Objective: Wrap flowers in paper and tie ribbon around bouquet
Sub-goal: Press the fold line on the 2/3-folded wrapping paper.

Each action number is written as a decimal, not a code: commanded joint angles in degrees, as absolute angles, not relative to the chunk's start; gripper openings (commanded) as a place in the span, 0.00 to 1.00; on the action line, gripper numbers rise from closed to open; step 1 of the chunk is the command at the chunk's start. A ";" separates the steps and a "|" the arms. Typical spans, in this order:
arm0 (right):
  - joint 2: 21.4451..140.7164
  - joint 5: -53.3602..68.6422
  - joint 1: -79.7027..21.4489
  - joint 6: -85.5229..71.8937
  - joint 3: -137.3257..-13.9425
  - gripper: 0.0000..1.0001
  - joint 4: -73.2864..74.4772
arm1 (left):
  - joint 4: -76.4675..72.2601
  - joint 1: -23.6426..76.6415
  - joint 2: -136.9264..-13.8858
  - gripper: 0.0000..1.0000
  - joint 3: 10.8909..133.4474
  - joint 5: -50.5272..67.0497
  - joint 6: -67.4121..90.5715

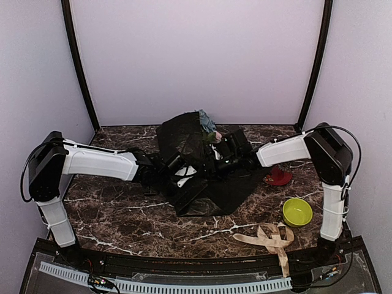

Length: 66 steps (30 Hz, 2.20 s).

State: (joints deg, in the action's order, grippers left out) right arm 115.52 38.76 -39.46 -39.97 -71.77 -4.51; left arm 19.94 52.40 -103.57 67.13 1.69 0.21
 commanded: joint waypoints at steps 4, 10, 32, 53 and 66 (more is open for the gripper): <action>111.41 39.36 -40.52 -40.54 -68.47 0.29 -5.20 | 19.30 52.12 -103.10 0.43 66.74 2.53 -0.48; 109.51 39.07 -40.52 -39.66 -66.76 0.06 -2.97 | 19.16 52.12 -103.05 0.43 66.71 2.55 -0.35; 107.57 31.45 -40.61 -39.70 -61.28 0.00 -1.31 | 10.69 58.80 -100.15 0.45 67.00 5.95 13.51; 104.52 25.53 -41.48 -38.32 -53.71 0.00 -0.27 | 11.58 59.33 -97.43 0.44 65.29 -1.14 28.13; 103.78 25.36 -41.44 -34.78 -52.79 0.00 2.70 | 12.67 59.11 -107.86 0.42 69.32 0.04 36.31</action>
State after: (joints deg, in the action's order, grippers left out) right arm 105.73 26.02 -40.88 -37.39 -52.40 -0.67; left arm 9.85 59.05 -106.39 66.94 -0.25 34.83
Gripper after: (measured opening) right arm 0.004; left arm 0.421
